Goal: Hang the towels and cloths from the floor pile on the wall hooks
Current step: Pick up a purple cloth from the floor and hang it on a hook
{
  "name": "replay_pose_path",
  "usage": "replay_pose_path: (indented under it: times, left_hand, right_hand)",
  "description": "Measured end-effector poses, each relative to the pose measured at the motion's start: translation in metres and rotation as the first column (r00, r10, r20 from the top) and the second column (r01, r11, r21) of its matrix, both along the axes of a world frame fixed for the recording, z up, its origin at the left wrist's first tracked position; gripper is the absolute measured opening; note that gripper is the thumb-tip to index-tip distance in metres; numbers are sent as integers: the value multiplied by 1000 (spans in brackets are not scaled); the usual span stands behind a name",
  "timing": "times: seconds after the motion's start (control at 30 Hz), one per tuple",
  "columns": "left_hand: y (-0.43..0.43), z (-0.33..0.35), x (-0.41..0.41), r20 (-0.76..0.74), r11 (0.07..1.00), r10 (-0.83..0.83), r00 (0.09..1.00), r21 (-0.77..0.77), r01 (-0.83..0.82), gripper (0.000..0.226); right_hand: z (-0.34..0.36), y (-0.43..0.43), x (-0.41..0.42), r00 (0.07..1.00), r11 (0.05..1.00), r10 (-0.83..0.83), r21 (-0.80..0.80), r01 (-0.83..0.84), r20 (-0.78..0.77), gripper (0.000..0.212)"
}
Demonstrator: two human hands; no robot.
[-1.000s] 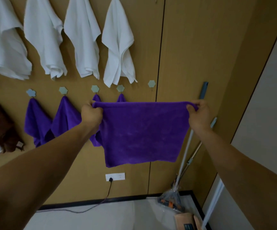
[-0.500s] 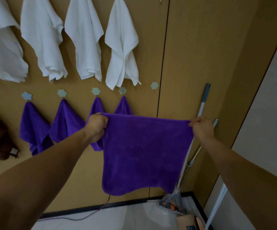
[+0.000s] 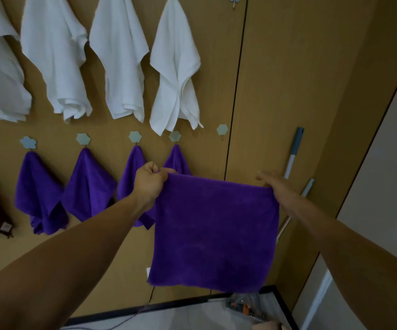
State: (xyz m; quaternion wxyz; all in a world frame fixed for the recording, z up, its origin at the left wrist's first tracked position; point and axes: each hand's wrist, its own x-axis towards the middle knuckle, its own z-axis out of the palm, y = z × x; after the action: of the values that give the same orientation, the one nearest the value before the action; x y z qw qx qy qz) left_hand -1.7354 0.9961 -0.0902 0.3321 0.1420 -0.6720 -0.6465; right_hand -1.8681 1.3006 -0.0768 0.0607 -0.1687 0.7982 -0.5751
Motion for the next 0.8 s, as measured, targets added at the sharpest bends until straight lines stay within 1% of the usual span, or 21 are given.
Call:
replay_pose_path:
  times: [0.03,0.07,0.1,0.13,0.17,0.23,0.27,0.3,0.33,0.37,0.4,0.43,0.47,0.5,0.57,0.6,0.67,0.73,0.8]
  left_hand:
    - [0,-1,-9,-32,998,8,999,57,-6,31]
    - [0,0,-16,-32,997,35,999,70,-32,29]
    - [0,0,-24,-10,997,64,998,41,-63,28]
    - [1,1,-32,25,997,81,996,-7,-81,28]
    - [3,1,-41,59,996,73,996,-63,-69,27]
    - [10,0,-61,120,975,-10,993,-219,37,15]
    - [13,1,-71,176,938,-72,982,-323,127,12]
    - [16,2,-81,259,874,-125,958,-429,229,18]
    - [18,5,-91,355,788,-152,922,-519,330,26]
    - [21,8,-102,438,698,-146,887,-590,406,30]
    - [23,12,-114,487,622,-120,865,-642,448,28]
    - [23,14,-128,504,581,-90,859,-674,456,21]
    - [23,16,-141,503,576,-68,861,-685,446,14]
    - [23,18,-154,493,594,-55,868,-683,425,15]
    - [21,20,-178,452,637,-24,892,-680,362,25]
    - [21,20,-190,430,647,6,903,-690,325,25]
    - [20,21,-214,367,647,88,926,-728,227,21]
    - [20,19,-239,289,659,159,944,-743,116,18]
    - [18,18,-258,227,640,237,945,-768,24,20]
  right_hand:
    - [-2,1,-5,995,989,101,107,-98,-27,36]
    - [-3,1,-11,981,963,183,210,-168,-57,44]
    - [-5,-1,-18,969,941,229,277,-196,-93,48]
    - [-6,-5,-27,962,937,242,287,-197,-130,45]
    - [-8,-10,-37,958,948,240,251,-197,-154,36]
    - [-9,-23,-58,946,958,269,153,-243,-178,17]
    - [-9,-29,-70,943,957,280,127,-260,-179,14]
    - [-9,-35,-83,945,959,277,113,-260,-177,16]
    - [-10,-41,-96,948,963,262,111,-245,-179,20]
    - [-10,-46,-109,951,967,245,124,-224,-191,23]
    - [-12,-50,-123,949,967,238,145,-211,-206,22]
    - [-14,-55,-136,947,965,237,165,-204,-218,20]
    - [-16,-59,-147,946,964,237,174,-201,-221,17]
    - [-18,-62,-157,947,965,233,169,-199,-219,14]
    - [-19,-68,-175,953,974,219,98,-203,-209,5]
    - [-19,-73,-183,956,976,216,62,-208,-198,4]
    - [-12,-82,-198,954,971,238,32,-237,-184,16]
    - [-2,-93,-214,936,953,304,57,-298,-179,28]
    - [4,-105,-232,929,949,313,105,-297,-197,30]
